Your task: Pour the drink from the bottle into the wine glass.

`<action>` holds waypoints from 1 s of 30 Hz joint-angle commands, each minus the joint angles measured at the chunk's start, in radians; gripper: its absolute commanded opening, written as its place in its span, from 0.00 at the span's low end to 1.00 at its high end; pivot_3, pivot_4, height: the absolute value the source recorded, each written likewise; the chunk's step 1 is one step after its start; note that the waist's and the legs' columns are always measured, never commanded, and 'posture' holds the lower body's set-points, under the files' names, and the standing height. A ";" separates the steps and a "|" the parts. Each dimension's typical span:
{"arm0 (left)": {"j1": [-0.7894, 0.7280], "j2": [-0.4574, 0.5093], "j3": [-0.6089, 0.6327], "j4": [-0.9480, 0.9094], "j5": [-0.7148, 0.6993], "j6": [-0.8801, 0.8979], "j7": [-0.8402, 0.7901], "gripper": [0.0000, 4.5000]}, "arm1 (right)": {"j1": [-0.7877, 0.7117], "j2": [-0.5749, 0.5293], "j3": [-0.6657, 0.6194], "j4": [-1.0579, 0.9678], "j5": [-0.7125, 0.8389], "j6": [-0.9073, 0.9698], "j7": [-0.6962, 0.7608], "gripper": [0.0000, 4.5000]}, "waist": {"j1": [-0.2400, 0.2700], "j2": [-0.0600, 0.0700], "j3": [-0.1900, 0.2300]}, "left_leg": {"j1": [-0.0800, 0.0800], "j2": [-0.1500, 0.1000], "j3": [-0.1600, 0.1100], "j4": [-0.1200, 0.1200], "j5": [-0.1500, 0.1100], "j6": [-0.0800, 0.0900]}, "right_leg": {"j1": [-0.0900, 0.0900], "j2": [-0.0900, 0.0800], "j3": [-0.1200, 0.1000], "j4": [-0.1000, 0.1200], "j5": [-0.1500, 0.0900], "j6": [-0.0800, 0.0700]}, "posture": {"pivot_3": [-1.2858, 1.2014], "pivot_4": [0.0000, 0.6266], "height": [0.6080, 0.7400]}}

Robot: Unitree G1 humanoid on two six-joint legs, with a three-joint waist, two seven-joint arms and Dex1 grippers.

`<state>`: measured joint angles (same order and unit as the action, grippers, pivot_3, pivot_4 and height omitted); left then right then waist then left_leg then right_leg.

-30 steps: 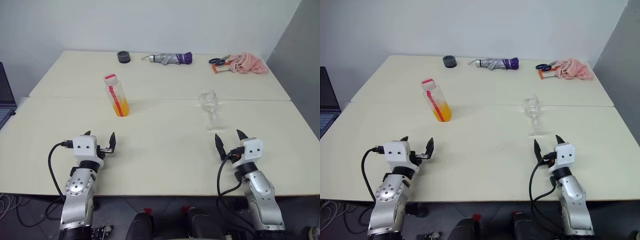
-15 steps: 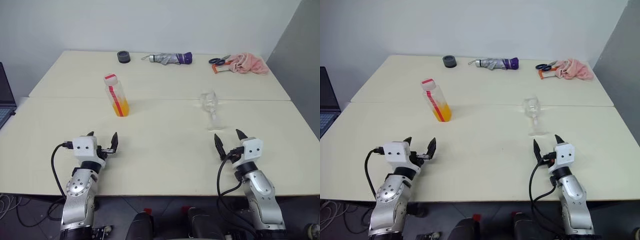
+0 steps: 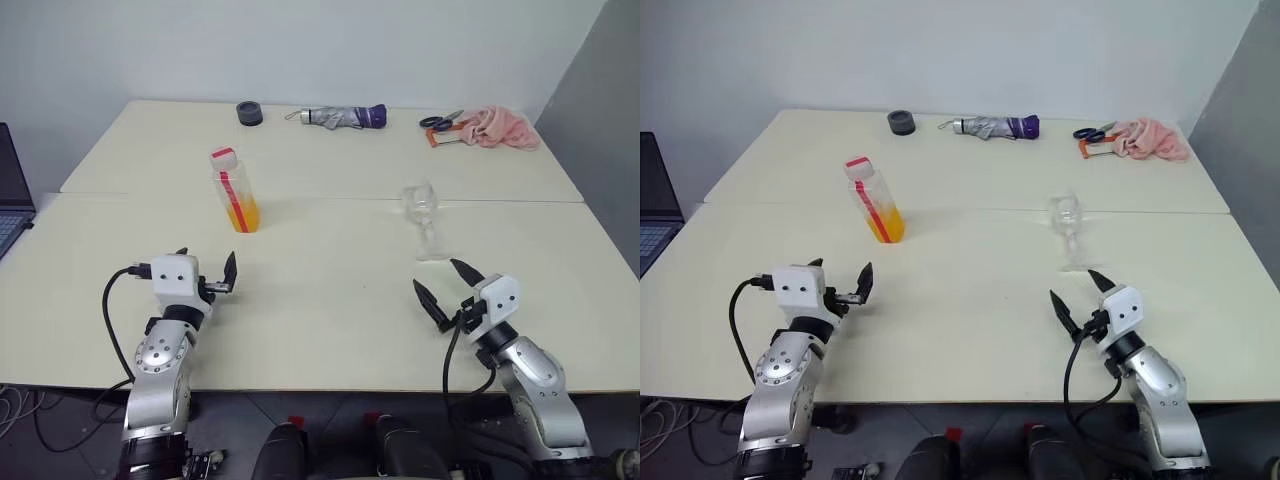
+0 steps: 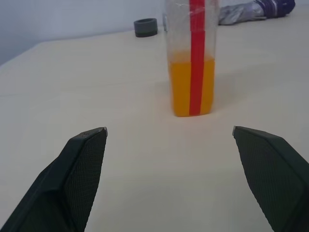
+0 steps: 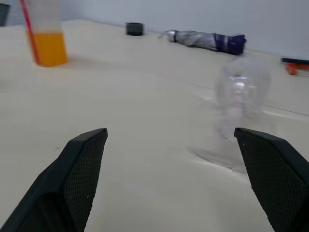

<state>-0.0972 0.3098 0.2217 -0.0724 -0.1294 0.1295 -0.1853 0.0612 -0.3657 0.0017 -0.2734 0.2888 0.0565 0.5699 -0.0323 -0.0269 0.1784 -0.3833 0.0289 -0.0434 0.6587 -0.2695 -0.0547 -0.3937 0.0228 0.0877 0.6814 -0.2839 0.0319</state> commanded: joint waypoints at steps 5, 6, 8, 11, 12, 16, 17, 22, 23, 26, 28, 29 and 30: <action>-0.124 0.018 -0.027 -0.018 0.024 0.089 0.013 0.99 | -0.089 -0.098 0.036 -0.168 0.144 0.219 0.113 1.00 | 0.000 0.000 0.000 | 0.000 0.000 -0.001 0.000 0.000 0.000 | 0.000 0.000 -0.001 0.000 0.000 0.000 | 0.52 0.24 1.00; -0.149 0.017 -0.031 -0.010 0.027 0.102 0.018 0.99 | -0.111 -0.100 0.042 -0.169 0.140 0.227 0.113 1.00 | 0.000 0.000 0.000 | 0.000 0.000 -0.001 0.001 0.000 0.000 | 0.000 0.000 -0.001 0.000 0.000 0.000 | 0.52 0.24 1.00; -0.190 0.016 -0.035 0.010 0.033 0.112 0.025 0.99 | -0.147 -0.095 0.047 -0.163 0.134 0.233 0.107 1.00 | 0.001 -0.001 0.000 | -0.001 0.000 -0.002 0.001 0.000 0.000 | 0.000 0.000 -0.002 0.000 0.000 0.000 | 0.52 0.24 1.00; -0.249 0.019 -0.032 0.051 0.031 0.125 0.030 0.99 | -0.186 -0.088 0.052 -0.144 0.118 0.226 0.103 1.00 | 0.001 -0.001 0.000 | -0.001 -0.001 -0.002 0.001 0.000 0.000 | 0.001 0.000 -0.002 -0.001 0.000 0.000 | 0.52 0.24 1.00; -0.268 0.020 -0.030 0.065 0.029 0.127 0.031 0.99 | -0.195 -0.087 0.054 -0.140 0.117 0.226 0.104 1.00 | 0.001 -0.001 0.000 | -0.001 -0.001 -0.003 0.001 0.000 0.000 | 0.001 0.000 -0.002 -0.001 0.000 0.000 | 0.52 0.24 1.00; -0.343 0.031 -0.014 0.128 0.016 0.143 0.030 0.99 | -0.216 -0.098 0.062 -0.151 0.145 0.244 0.141 1.00 | 0.001 -0.001 0.000 | -0.002 -0.001 -0.003 0.001 0.000 0.000 | 0.001 0.000 -0.003 -0.001 0.001 -0.001 | 0.52 0.24 1.00; -0.359 0.036 -0.012 0.144 0.015 0.149 0.027 0.99 | -0.221 -0.101 0.061 -0.160 0.160 0.253 0.152 1.00 | 0.001 -0.001 0.000 | -0.002 -0.001 -0.004 0.001 0.000 0.000 | 0.000 0.000 -0.004 -0.001 0.001 -0.001 | 0.52 0.24 1.00; -0.413 0.059 -0.023 0.210 0.027 0.138 0.006 0.99 | -0.252 -0.115 0.058 -0.176 0.207 0.299 0.192 1.00 | 0.001 -0.001 0.000 | -0.003 -0.001 -0.006 0.001 0.000 0.000 | 0.000 -0.001 -0.011 -0.001 0.002 -0.002 | 0.52 0.24 1.00; -0.421 0.062 -0.025 0.221 0.028 0.133 0.003 0.99 | -0.258 -0.116 0.059 -0.176 0.208 0.304 0.195 1.00 | 0.001 -0.001 0.000 | -0.004 -0.001 -0.007 0.002 0.000 0.000 | 0.000 -0.001 -0.012 -0.001 0.002 -0.002 | 0.52 0.24 1.00; -0.452 0.060 -0.034 0.256 0.033 0.125 0.002 0.99 | -0.274 -0.110 0.063 -0.175 0.204 0.308 0.195 1.00 | 0.002 -0.001 0.000 | -0.006 -0.001 -0.010 0.002 0.000 0.000 | 0.000 -0.001 -0.016 -0.001 0.002 -0.003 | 0.52 0.24 1.00; -0.473 0.055 -0.036 0.279 0.037 0.116 0.004 0.99 | -0.278 -0.104 0.066 -0.175 0.202 0.309 0.192 1.00 | 0.003 -0.001 0.000 | -0.007 -0.001 -0.011 0.002 0.000 0.000 | 0.000 -0.002 -0.016 -0.001 0.003 -0.004 | 0.52 0.24 1.00; -0.485 0.053 -0.037 0.292 0.038 0.112 0.006 0.99 | -0.279 -0.103 0.068 -0.175 0.198 0.307 0.193 1.00 | 0.003 -0.001 0.000 | -0.007 -0.002 -0.012 0.002 0.000 0.000 | 0.000 -0.002 -0.017 -0.001 0.003 -0.004 | 0.52 0.24 1.00; -0.496 0.051 -0.038 0.305 0.040 0.108 0.008 0.99 | -0.279 -0.103 0.071 -0.174 0.194 0.305 0.193 1.00 | 0.003 -0.001 0.000 | -0.008 -0.002 -0.012 0.002 0.000 0.000 | 0.000 -0.002 -0.017 -0.001 0.003 -0.004 | 0.52 0.24 1.00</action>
<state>-0.5669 0.3561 0.1841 0.2412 -0.0951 0.2669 -0.1845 -0.2074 -0.4668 0.0717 -0.4092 0.4754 0.3655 0.7590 -0.0292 -0.0276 0.1788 -0.3916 0.0269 -0.0560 0.6614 -0.2693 -0.0550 -0.3941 0.0200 0.0702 0.6804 -0.2811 0.0274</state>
